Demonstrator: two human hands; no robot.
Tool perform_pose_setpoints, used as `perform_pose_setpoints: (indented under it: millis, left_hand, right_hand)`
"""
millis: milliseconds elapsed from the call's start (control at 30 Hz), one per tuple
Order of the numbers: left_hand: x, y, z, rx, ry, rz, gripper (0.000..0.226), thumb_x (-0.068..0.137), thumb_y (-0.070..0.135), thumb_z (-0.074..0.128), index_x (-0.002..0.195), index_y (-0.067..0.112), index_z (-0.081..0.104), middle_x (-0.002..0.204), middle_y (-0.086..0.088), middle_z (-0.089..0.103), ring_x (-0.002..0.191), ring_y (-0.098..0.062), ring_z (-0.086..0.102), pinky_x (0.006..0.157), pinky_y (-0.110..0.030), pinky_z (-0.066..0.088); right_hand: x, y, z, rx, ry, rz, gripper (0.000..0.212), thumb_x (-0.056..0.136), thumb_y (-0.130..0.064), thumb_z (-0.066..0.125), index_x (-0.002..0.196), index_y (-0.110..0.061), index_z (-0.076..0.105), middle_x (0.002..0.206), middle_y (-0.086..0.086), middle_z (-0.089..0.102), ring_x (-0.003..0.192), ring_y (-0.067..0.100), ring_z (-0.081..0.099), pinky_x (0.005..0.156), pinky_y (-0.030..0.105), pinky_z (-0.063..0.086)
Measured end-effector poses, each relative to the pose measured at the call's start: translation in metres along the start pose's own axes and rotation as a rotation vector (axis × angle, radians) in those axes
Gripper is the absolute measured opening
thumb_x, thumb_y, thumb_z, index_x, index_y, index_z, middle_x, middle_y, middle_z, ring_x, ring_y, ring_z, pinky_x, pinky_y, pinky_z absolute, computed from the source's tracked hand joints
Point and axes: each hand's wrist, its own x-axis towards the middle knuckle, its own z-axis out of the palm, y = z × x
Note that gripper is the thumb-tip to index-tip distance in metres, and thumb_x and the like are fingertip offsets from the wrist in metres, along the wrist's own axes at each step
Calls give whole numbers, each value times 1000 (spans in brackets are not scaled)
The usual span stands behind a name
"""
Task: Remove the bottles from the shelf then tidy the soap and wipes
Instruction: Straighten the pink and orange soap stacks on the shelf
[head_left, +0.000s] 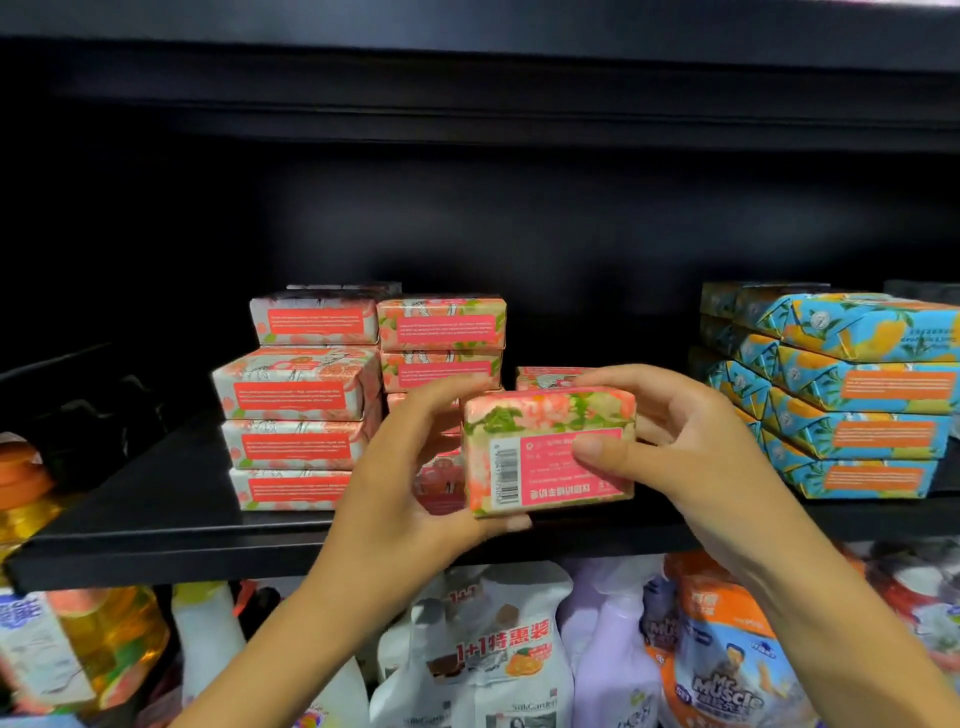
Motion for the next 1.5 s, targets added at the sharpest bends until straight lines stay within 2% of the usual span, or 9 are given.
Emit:
perform_pose_setpoints:
  millis: [100,167,433,667,900,1067,1133,1233,1500]
  left_hand:
    - [0,4,-6,-39,-66,-147,102,44,58,83,134,55,34,132,32,46,123,6,46,94,-18,47]
    - [2,5,-9,-107,-56,-206,98,45,70,76,134,48,40,127,31,52,117,6,52,88,-13,47]
    - [3,8,-24,-125,-11,-256,64,43,45,83,104,32,67,103,15,70,95,-5,67,78,-23,56]
    - [-4,10,-38,129,194,-94,55,52,57,75,105,45,67,113,27,61,106,4,59,75,-13,53]
    - [-22,-8,-27,514,226,-14,57,68,63,60,114,30,62,117,28,52,111,17,45,88,-9,39]
    - [-25,-11,-24,786,204,155,52,79,51,60,111,11,68,116,7,60,111,-18,53,103,-12,28]
    - [-24,-11,-23,858,192,240,43,83,42,61,105,6,70,110,-3,66,104,-25,58,99,-20,36]
    - [-22,-15,-19,871,197,308,31,85,25,65,102,0,71,103,-10,68,94,-29,61,87,-32,45]
    - [-17,-24,-12,864,208,256,29,81,8,64,108,1,69,106,-10,68,98,-31,62,90,-34,45]
  right_hand:
    - [-4,3,4,-21,62,-105,47,57,-6,80,99,-15,62,98,-7,70,94,9,67,72,17,52]
    - [-6,6,10,-53,81,-167,49,57,3,82,98,-16,61,99,-6,69,96,8,65,74,17,51]
    - [-10,17,27,-237,76,-481,38,72,-15,70,105,-29,56,108,-20,58,108,14,58,88,31,50]
    - [-2,23,21,-358,113,-371,49,73,-34,70,119,-24,53,124,-9,51,120,17,51,94,30,47]
    - [-8,48,12,-573,61,-256,32,70,-47,66,95,-26,67,103,-20,61,103,-1,56,85,7,39]
    - [-17,62,5,-724,-34,-163,35,71,-57,57,90,-29,65,97,-23,59,97,1,56,82,17,45]
    - [-21,67,3,-810,-72,-152,39,72,-60,53,93,-30,64,97,-22,58,95,2,55,80,22,48]
    - [-25,72,2,-872,-82,-168,44,74,-61,50,101,-29,64,103,-20,59,98,-1,52,82,20,48]
    - [-28,76,1,-915,-54,-240,42,78,-55,51,103,-25,66,103,-14,63,99,0,50,80,9,38]
